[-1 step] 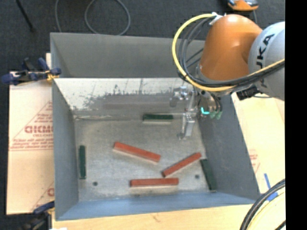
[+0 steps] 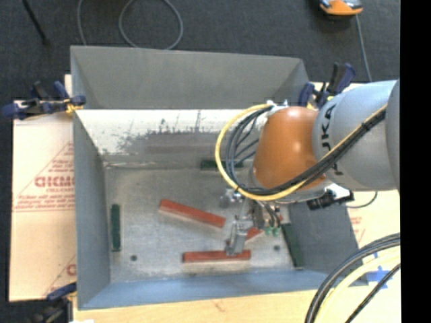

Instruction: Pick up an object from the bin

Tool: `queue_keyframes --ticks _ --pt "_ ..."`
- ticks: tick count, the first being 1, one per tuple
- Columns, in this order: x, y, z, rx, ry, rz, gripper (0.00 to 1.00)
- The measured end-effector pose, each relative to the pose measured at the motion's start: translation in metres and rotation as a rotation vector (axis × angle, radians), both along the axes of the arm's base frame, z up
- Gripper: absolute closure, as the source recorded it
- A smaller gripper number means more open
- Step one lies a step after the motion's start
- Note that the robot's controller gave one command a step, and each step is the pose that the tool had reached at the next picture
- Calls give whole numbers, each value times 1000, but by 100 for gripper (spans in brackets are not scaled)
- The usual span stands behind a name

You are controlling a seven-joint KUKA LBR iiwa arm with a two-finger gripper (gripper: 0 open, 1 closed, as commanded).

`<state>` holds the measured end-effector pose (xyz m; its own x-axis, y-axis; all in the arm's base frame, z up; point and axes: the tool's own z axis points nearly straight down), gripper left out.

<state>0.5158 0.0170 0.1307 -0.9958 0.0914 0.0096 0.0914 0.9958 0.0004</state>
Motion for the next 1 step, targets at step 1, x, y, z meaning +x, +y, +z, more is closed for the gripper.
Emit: queue_keyframes --ticks 1 --pt "35 1 -64 0 -10 -35 0"
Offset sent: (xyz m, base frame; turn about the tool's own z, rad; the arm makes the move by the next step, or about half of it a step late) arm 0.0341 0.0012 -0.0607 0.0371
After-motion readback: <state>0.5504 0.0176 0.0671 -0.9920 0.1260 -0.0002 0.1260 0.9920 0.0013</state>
